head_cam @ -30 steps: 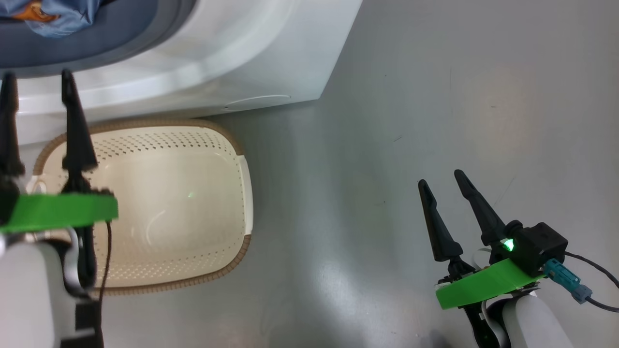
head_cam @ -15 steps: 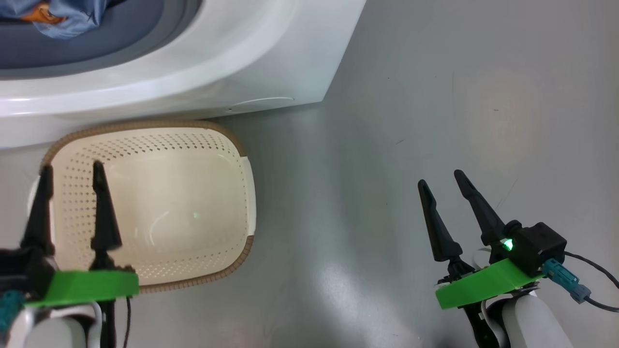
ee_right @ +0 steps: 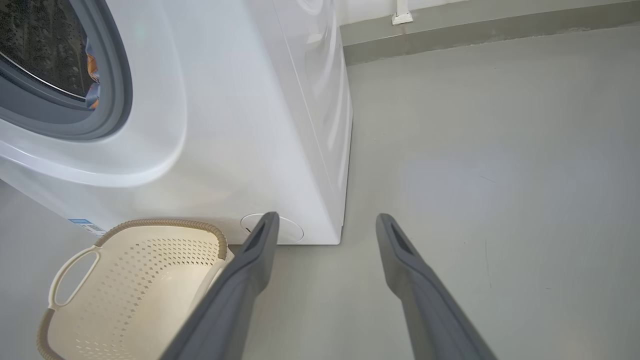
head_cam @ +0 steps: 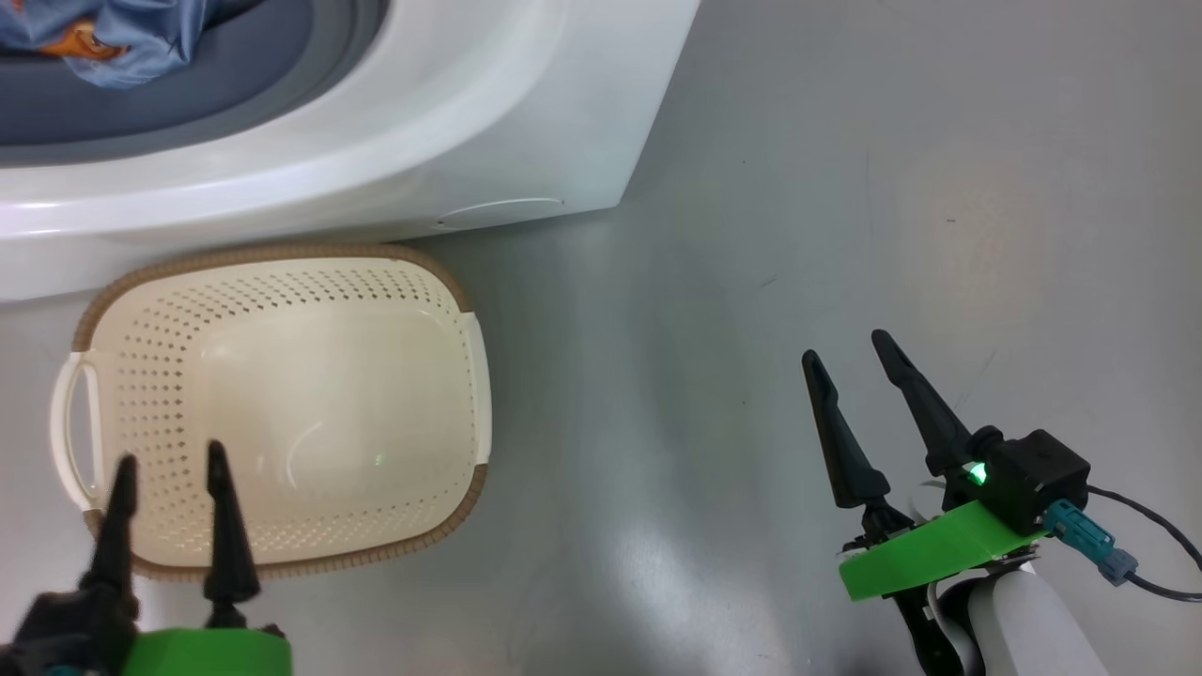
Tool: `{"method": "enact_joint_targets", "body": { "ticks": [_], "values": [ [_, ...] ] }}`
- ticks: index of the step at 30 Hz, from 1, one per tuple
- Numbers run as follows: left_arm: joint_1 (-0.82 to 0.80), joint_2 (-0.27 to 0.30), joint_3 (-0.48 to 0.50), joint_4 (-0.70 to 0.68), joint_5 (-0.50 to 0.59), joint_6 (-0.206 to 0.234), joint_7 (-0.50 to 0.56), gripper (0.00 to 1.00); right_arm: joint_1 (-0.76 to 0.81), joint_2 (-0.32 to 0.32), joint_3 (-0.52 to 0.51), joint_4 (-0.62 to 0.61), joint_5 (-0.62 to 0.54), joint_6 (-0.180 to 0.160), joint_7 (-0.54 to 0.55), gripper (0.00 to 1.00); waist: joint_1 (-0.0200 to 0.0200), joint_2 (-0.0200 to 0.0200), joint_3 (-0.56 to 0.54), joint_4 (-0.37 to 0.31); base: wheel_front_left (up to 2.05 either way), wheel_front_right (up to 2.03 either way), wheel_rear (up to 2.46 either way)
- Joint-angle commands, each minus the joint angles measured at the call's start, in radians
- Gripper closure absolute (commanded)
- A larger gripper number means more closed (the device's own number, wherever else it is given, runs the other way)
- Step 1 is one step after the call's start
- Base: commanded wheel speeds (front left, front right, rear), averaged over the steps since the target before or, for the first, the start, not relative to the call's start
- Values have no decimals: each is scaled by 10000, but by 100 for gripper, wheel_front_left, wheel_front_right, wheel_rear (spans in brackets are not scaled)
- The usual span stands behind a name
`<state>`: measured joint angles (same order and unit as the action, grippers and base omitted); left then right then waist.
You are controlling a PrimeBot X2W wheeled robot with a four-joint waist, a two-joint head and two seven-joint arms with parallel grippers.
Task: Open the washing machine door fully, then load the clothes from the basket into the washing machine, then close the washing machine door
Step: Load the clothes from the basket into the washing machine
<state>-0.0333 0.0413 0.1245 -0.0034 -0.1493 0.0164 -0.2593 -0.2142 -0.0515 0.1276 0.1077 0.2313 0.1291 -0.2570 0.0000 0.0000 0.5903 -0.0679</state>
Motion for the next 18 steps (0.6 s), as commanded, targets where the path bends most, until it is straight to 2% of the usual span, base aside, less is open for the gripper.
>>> {"method": "enact_joint_targets", "body": {
  "ticks": [1, 5, 18],
  "values": [
    [417, 93, 50, -202, -235, 261, -24, 0, -3, 13, 280, -181, -41, 16, -48, 0, 0, 0, -24, -34, 0, 0, 0],
    [594, 92, -254, -254, -363, 498, -24, 0, 15, 13, 259, -164, -53, 16, -48, 0, 0, 0, -61, 2, 0, 0, 0],
    [575, 90, -409, -342, -362, 618, -24, 0, 111, 13, 242, -137, -29, 16, -48, 0, 0, 0, -267, 24, 0, 0, 0]
  ]
}}
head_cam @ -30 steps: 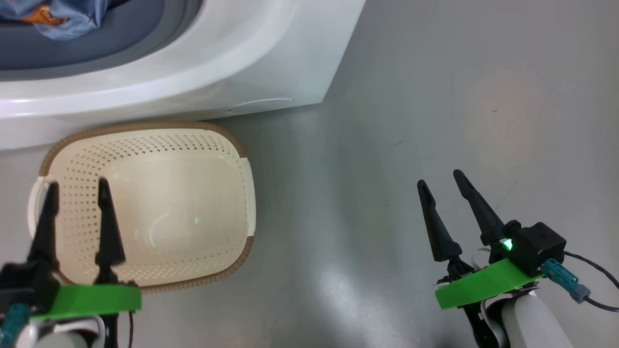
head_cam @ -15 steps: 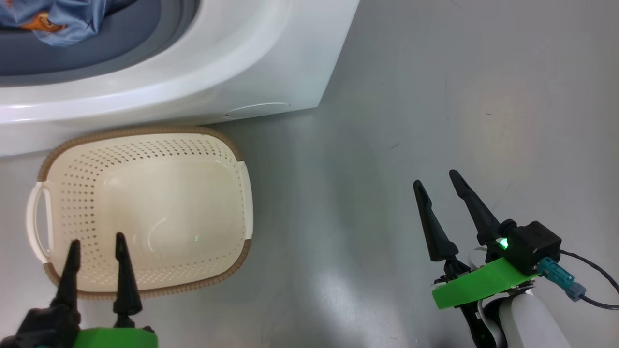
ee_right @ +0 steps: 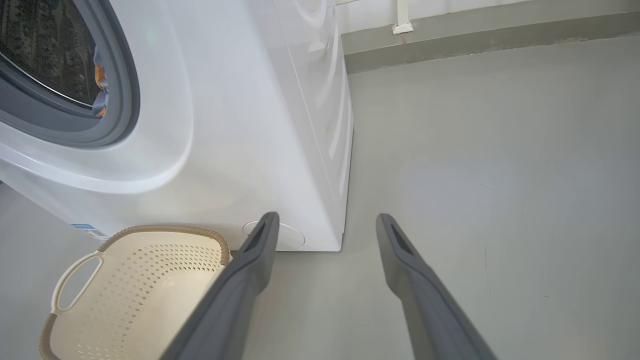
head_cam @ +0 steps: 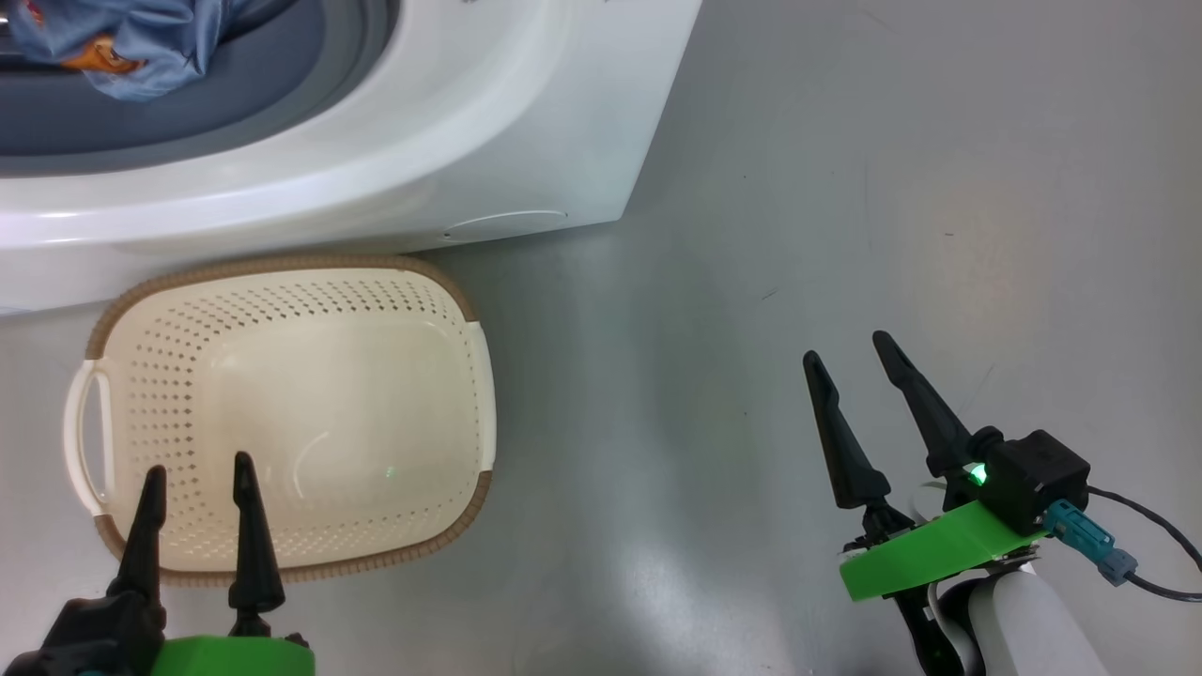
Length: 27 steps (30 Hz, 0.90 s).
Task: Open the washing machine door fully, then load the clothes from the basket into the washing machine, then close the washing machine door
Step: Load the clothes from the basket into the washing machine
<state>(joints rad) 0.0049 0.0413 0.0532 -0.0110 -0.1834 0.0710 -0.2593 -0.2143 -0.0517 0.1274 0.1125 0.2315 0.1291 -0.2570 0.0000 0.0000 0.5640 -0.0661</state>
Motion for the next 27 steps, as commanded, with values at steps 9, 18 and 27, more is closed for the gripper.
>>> {"method": "enact_joint_targets", "body": {
  "ticks": [9, 18, 27],
  "values": [
    [262, 90, 268, -325, -19, 122, -24, 0, 166, 15, 191, -203, -69, 16, -48, 0, 0, 0, -95, 30, 0, 0, 0],
    [223, 90, 165, -363, -57, 180, -24, 0, 207, 15, 161, -167, -95, 16, -48, 0, 0, 0, -230, 82, 0, 0, 0],
    [-835, 97, 203, -443, 132, -7, -24, 0, 181, 15, 174, -154, -91, 16, -48, 0, 0, 0, -201, 122, 0, 0, 0]
  ]
}}
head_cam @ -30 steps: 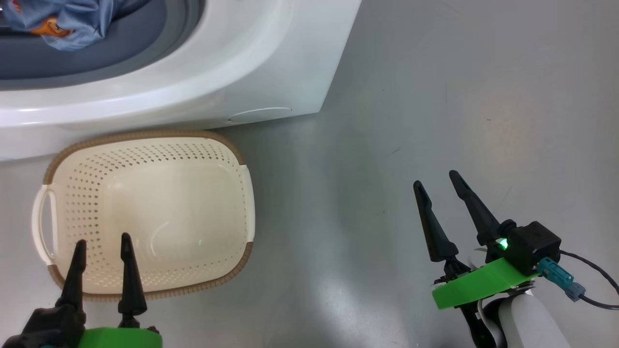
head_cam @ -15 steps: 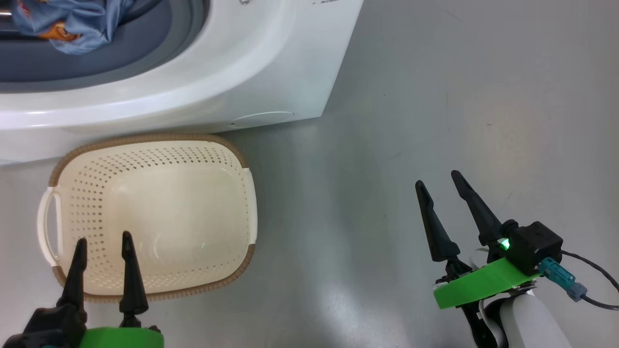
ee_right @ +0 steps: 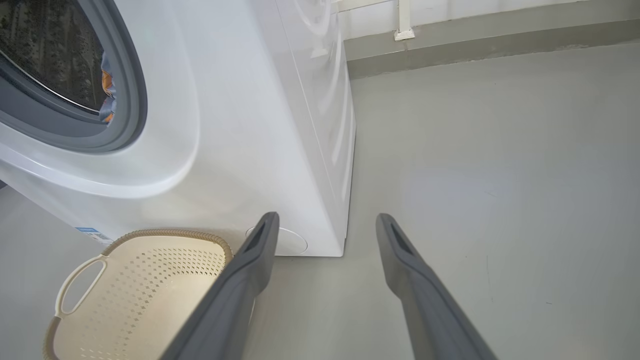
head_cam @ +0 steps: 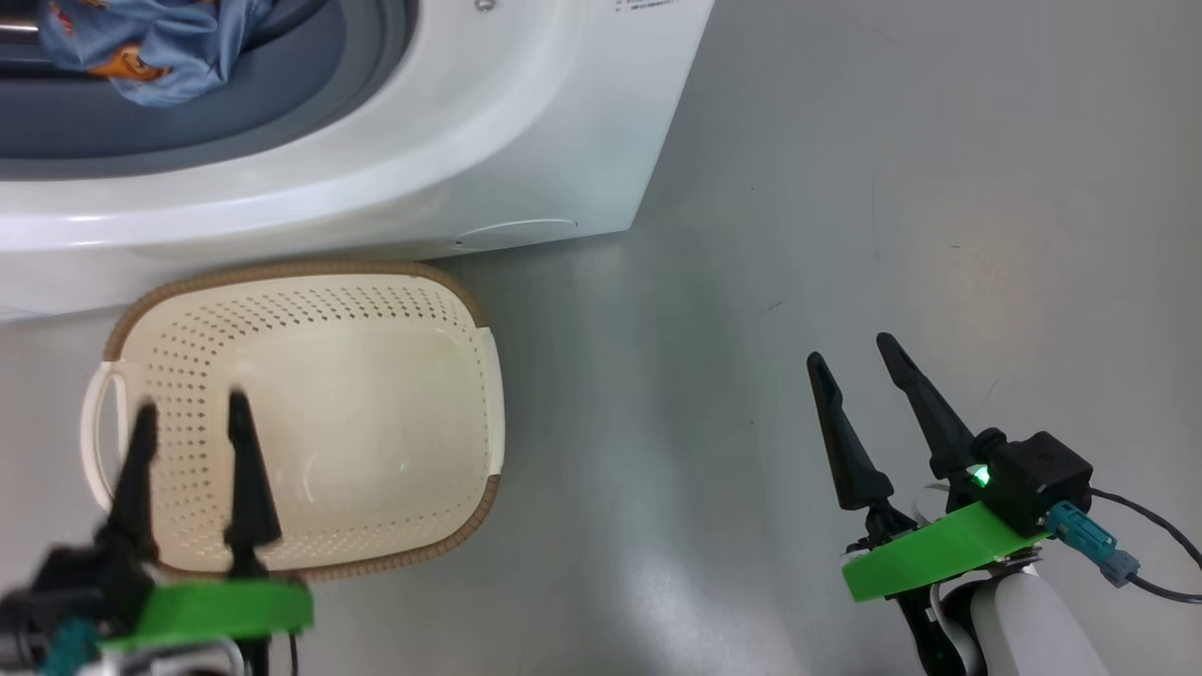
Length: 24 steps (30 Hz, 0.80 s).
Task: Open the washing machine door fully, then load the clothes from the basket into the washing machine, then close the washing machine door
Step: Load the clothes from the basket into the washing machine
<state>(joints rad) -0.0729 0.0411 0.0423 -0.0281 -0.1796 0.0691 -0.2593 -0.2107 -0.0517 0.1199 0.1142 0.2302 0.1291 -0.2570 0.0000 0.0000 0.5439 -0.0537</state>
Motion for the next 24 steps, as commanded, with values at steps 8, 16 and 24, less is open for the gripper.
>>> {"method": "enact_joint_targets", "body": {
  "ticks": [8, 16, 24],
  "values": [
    [-2242, 694, 766, -6, 299, -511, -24, 0, 25, 15, 422, -153, -3, 16, -48, 0, 0, 0, 98, -189, 0, 0, 0],
    [-4649, 1432, 721, 1509, 257, -934, 256, 0, -7, 15, 502, -129, 81, 16, -48, 0, 0, 0, 202, -378, 0, 0, 0],
    [-7782, 2272, 281, 4728, 387, -1066, 2441, 0, -19, 15, 458, -131, 151, 16, -48, 0, 0, 0, 474, -597, 0, 0, 0]
  ]
}}
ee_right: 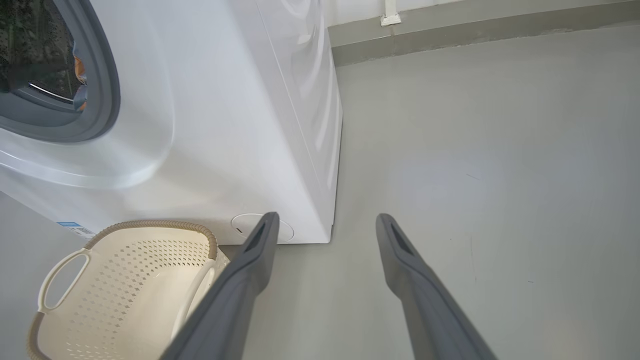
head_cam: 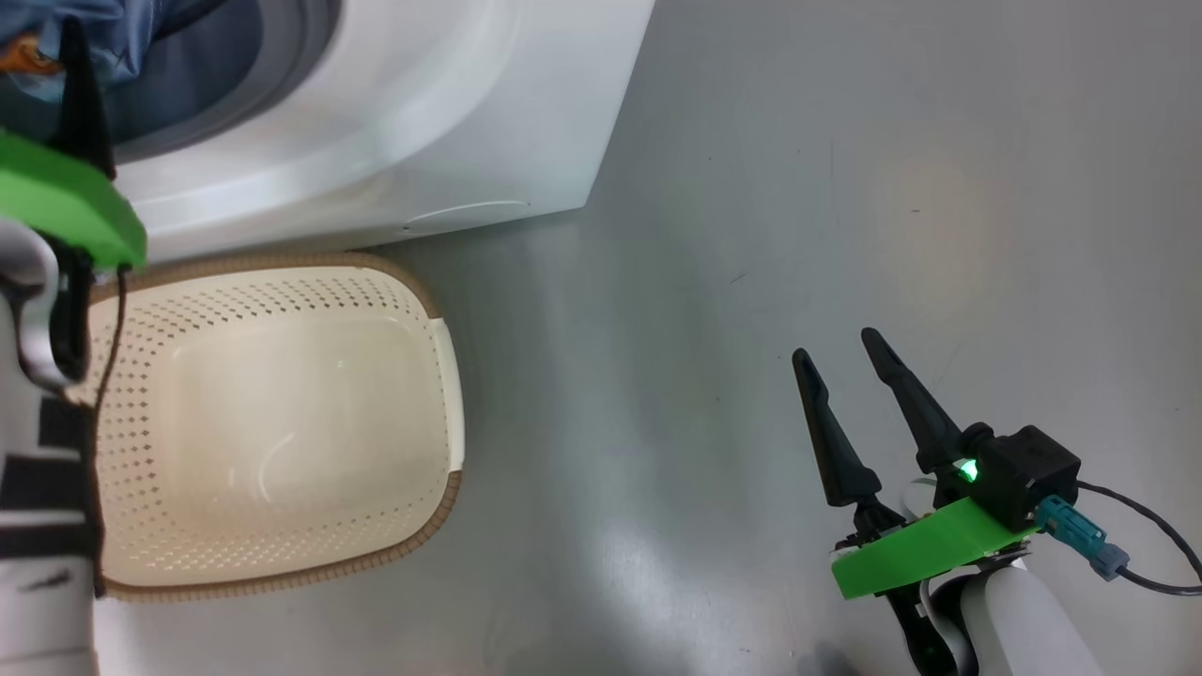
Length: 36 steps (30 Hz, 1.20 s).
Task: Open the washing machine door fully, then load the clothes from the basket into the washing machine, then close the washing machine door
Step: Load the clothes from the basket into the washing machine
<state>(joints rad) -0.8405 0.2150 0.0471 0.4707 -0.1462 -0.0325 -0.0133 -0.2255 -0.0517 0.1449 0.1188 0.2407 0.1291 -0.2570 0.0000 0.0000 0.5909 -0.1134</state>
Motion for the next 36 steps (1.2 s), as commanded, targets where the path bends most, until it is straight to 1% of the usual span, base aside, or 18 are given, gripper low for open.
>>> {"method": "enact_joint_targets", "body": {
  "ticks": [1, 4, 9, 13, 18, 20, 26, 31, 36],
  "values": [
    [-502, 571, 164, 279, 10, -77, 553, 0, 143, 15, 200, -173, 43, 16, -48, 0, 0, 0, 14, -1, 0, 0, 0],
    [-870, 620, 53, 620, 31, -123, 824, 0, 171, 15, 190, -176, 43, 16, -48, 0, 0, 0, 10, 3, 0, 0, 0],
    [-1584, 624, -173, 1459, 0, -187, 1772, 0, 254, 15, 180, -153, 47, 16, -48, 0, 0, 0, 48, 12, 0, 0, 0],
    [-2021, 565, -333, 1942, -30, -213, 2254, 0, 326, 15, 185, -150, 55, 16, -48, 0, 0, 0, 84, 19, 0, 0, 0],
    [-2467, 573, -572, 2711, 85, -91, 2781, 0, 418, 15, 233, -77, 81, 16, -48, 0, 0, 0, 83, -16, 0, 0, 0],
    [-2568, 602, -636, 2953, 157, 33, 2955, 0, 444, 15, 271, -62, 84, 16, -48, 0, 0, 0, 96, -52, 0, 0, 0],
    [-2908, 763, -688, 3520, 235, 305, 3020, 0, 552, 15, 367, -40, 123, 16, -48, 0, 0, 0, 199, -181, 0, 0, 0],
    [-3104, 801, -625, 3911, 172, 549, 2699, 0, 620, 15, 414, 18, 191, 16, -48, 0, 0, 0, 270, -262, 0, 0, 0],
    [-3209, 707, -257, 4443, -273, 743, 2529, 0, 641, 15, 479, 17, 232, 16, -48, 0, 0, 0, 362, -322, 0, 0, 0]
  ]
}}
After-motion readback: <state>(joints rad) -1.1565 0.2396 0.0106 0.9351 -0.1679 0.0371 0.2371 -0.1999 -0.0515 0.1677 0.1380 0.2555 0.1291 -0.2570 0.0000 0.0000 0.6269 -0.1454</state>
